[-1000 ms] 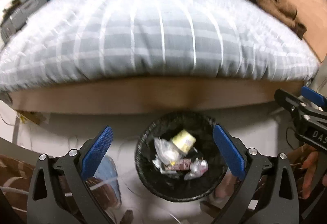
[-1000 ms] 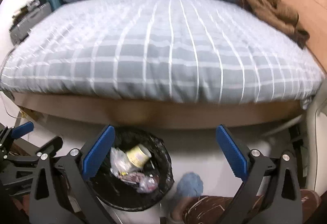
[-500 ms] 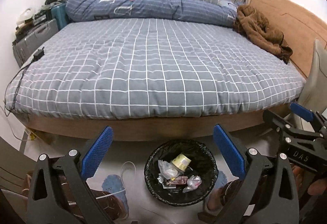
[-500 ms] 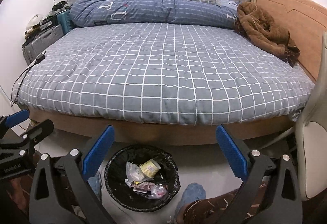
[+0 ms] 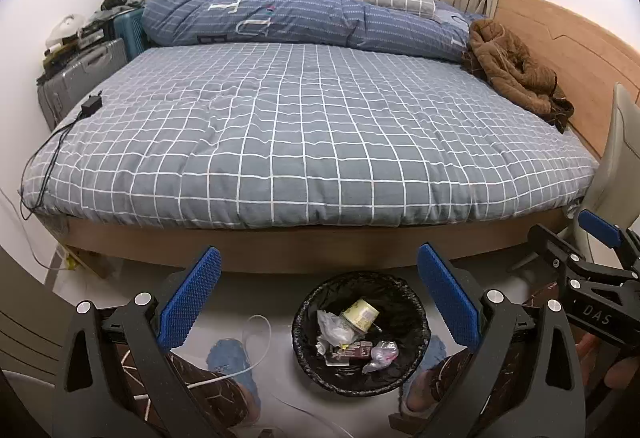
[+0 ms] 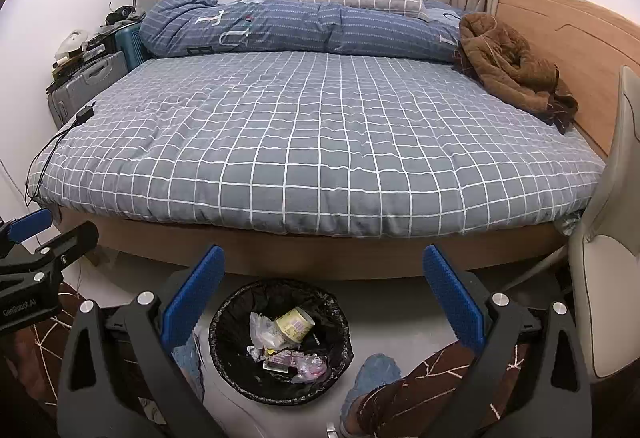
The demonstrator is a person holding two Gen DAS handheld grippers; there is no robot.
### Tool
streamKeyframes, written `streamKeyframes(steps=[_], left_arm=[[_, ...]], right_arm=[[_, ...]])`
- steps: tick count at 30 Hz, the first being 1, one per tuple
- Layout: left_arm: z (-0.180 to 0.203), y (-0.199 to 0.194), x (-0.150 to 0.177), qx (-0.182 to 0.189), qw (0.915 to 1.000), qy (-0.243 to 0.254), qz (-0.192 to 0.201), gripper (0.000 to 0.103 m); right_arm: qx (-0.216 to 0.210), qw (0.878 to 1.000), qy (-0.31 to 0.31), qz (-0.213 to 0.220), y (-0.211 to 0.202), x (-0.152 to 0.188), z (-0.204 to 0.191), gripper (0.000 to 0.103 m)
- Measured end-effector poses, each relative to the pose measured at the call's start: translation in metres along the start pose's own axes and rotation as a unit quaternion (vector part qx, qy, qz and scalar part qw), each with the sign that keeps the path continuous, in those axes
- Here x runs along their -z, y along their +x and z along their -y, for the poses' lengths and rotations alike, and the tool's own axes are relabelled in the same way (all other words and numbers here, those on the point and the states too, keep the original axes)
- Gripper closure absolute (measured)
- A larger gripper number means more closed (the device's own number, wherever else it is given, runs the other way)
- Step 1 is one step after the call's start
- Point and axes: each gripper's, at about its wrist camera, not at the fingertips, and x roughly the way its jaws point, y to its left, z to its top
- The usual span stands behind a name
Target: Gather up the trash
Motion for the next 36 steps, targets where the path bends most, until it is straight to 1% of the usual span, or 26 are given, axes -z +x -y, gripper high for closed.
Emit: streamKeyframes(steps=[14, 26, 30, 36], left_arm=[[0.0042, 0.0012, 0.0009, 0.005, 1.0000, 0.003, -0.001, 0.006], [0.0063, 0.0046, 0.0022, 0.009, 0.9999, 0.009, -0.009, 0.006], [0.0053, 0.0055, 0.0024, 0.014, 0.9998, 0.003, -0.013, 0.006], [0.0062, 0.0062, 0.0021, 0.007, 0.9999, 0.006, -0.012, 0.006]], right_arm=[[-0.005, 1.000, 0.005, -0.003, 0.0007, 0.0005, 0.0015, 0.008], [-0.006, 1.000, 0.005, -0.003, 0.0013, 0.0006, 0.0013, 0.008], [-0.005, 1.000, 0.005, -0.003, 0.0018, 0.0010, 0.0008, 0.008], [-0.004, 1.000, 0.004, -0.003, 0.0022, 0.0013, 0.0006, 0.008]])
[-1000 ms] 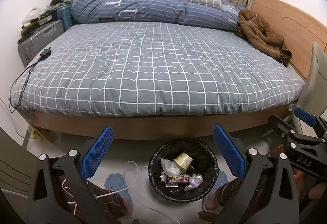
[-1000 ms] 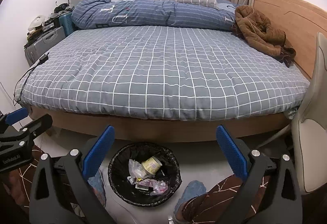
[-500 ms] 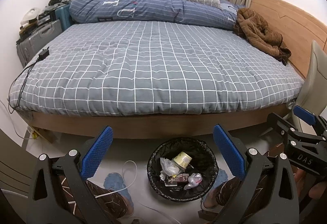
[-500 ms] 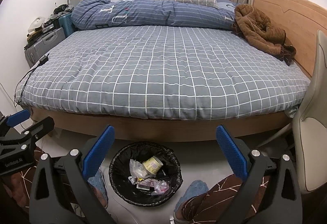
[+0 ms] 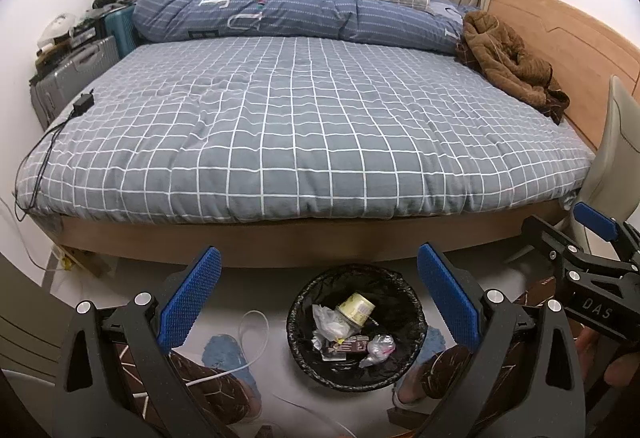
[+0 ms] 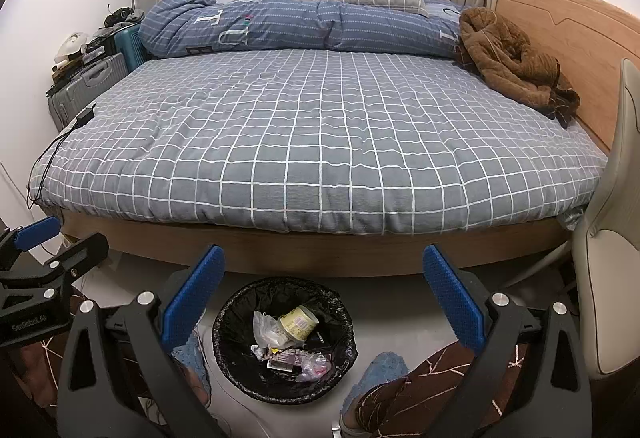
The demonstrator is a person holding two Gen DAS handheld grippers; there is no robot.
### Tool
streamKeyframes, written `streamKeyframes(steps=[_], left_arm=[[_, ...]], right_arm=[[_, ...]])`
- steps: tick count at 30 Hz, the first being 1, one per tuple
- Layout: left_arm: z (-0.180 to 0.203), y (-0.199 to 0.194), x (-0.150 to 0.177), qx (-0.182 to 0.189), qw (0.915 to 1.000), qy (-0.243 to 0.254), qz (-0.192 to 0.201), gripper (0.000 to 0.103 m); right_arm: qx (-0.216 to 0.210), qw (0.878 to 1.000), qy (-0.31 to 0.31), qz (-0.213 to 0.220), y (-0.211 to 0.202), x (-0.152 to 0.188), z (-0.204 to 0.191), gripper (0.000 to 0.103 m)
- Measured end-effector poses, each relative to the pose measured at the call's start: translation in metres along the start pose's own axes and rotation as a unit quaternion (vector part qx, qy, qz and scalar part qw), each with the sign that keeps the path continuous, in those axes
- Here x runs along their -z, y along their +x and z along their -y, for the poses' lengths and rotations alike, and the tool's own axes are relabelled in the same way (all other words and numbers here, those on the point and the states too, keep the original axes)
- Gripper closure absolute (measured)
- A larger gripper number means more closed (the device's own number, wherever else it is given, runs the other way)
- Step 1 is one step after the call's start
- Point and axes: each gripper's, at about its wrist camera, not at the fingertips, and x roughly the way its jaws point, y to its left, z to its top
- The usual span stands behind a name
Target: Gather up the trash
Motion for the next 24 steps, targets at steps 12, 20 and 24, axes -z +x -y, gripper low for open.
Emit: streamKeyframes(steps=[12, 20, 24], left_arm=[[-0.0022, 0.0043, 0.0005, -0.006, 0.9999, -0.006, -0.007, 0.006], [-0.0033, 0.0058, 0.0003, -0.009, 0.9999, -0.004, -0.006, 0.006], [-0.0036, 0.0053, 0.0004, -0.012, 0.9999, 0.000, -0.005, 0.006]], right_arm=[[0.001, 1.000, 0.000, -0.001, 0.0013, 0.0005, -0.0015, 0.008], [0.000, 1.000, -0.002, -0.002, 0.0066, 0.0025, -0.0040, 0.008], [0.000, 1.000, -0.003, -0.001, 0.0069, 0.0023, -0.0048, 0.008]])
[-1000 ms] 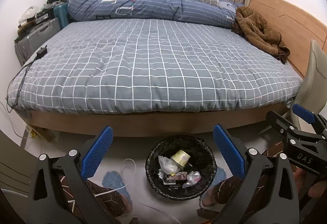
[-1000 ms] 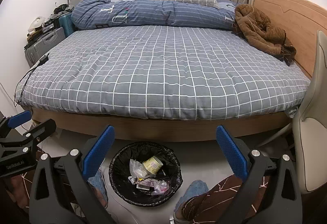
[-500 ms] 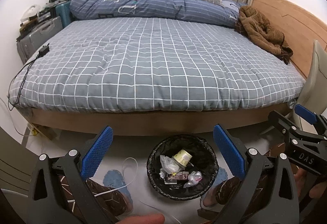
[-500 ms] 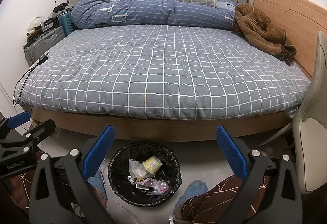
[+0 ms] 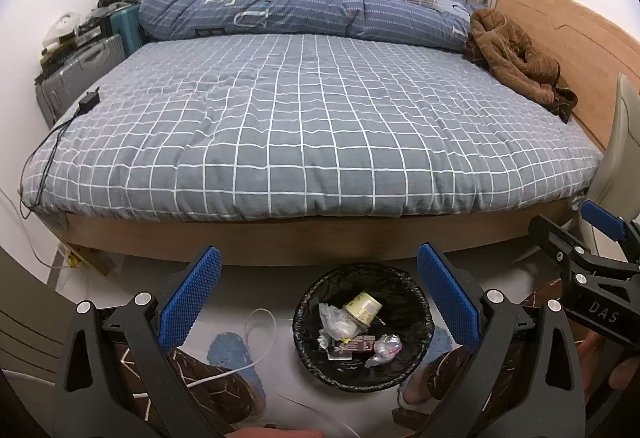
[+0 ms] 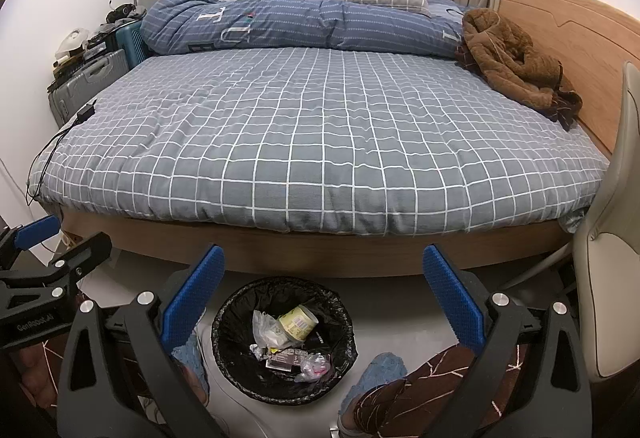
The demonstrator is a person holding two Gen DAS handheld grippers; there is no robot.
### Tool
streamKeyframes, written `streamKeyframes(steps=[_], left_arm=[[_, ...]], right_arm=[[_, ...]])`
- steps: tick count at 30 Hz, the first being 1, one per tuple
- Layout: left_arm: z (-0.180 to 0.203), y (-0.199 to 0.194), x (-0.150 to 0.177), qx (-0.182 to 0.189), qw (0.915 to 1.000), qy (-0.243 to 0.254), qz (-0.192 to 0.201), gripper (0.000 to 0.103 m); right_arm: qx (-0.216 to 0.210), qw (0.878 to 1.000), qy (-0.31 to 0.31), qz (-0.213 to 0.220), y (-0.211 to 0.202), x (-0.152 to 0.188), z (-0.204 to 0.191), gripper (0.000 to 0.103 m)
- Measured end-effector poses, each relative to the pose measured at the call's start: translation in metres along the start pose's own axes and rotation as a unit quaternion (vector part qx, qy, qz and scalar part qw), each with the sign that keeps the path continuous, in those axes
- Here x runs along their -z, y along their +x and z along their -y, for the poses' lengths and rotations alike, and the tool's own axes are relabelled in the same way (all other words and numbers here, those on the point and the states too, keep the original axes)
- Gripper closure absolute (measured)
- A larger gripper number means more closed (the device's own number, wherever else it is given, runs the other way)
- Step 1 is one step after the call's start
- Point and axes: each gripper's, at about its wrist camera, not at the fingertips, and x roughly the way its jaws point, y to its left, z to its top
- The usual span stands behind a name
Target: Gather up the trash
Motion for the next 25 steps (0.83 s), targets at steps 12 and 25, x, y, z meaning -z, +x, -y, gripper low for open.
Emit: streamKeyframes(steps=[12, 25], left_arm=[[-0.0012, -0.0024, 0.0003, -0.001, 1.0000, 0.000, 0.001, 0.006], [-0.0040, -0.0013, -0.0002, 0.001, 1.0000, -0.004, -0.004, 0.006]], right_arm=[[-0.002, 1.000, -0.001, 0.000, 0.0006, 0.0025, -0.0018, 0.008], [-0.002, 1.000, -0.002, -0.002, 0.0004, 0.0026, -0.0024, 0.008]])
